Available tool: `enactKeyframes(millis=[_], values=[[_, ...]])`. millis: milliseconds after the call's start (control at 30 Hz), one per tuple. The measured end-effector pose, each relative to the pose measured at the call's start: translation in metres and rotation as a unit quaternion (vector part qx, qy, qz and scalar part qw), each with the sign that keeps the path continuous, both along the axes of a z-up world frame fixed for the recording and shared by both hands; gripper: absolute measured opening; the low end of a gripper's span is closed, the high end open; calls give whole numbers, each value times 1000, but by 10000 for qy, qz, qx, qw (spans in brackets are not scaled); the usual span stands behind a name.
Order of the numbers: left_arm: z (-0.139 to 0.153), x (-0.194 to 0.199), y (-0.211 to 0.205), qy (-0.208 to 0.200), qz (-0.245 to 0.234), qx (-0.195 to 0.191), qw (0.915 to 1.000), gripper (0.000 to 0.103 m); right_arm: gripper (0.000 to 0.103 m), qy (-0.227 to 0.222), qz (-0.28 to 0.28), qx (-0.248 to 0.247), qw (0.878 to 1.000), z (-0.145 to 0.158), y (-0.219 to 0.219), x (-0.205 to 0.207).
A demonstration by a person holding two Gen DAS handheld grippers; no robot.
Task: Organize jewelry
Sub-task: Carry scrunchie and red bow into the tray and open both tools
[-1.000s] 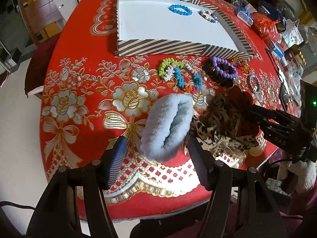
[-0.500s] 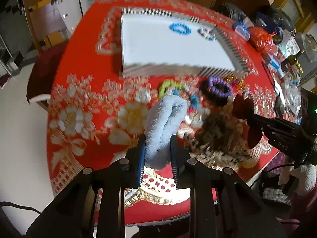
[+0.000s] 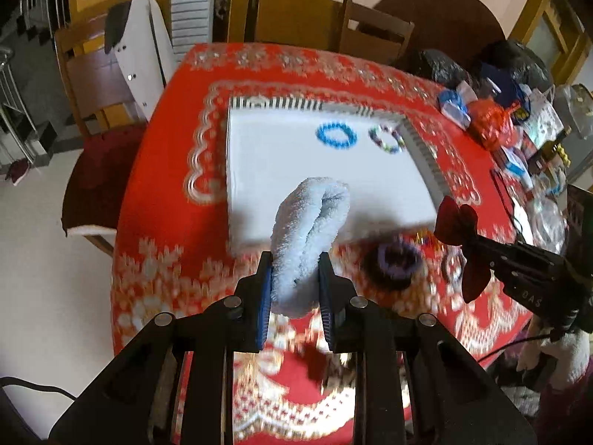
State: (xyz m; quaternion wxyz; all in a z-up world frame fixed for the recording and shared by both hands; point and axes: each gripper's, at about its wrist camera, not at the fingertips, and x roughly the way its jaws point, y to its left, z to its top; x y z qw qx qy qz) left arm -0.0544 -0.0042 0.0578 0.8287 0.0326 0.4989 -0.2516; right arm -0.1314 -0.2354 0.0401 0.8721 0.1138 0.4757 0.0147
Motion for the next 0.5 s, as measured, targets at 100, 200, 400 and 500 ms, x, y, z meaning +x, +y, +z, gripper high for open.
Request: enactKeyframes(millis=[100,200,400,500], values=[[1,17,-12,-19,81,-1,10000,21,17,38,-45,-1,10000,-3,-12,21],[0,37,-28,-38,150,51,9999,21,17,110,-82,1,9999,-9,-25,42],[-13,73,-56,-2,281,219,9994,21,17,347,-148,50,9993,-32,-50,80],[-20,92,-70,32,340,302,9990,21,17,483,-192,101,9986,-44,-62,94]])
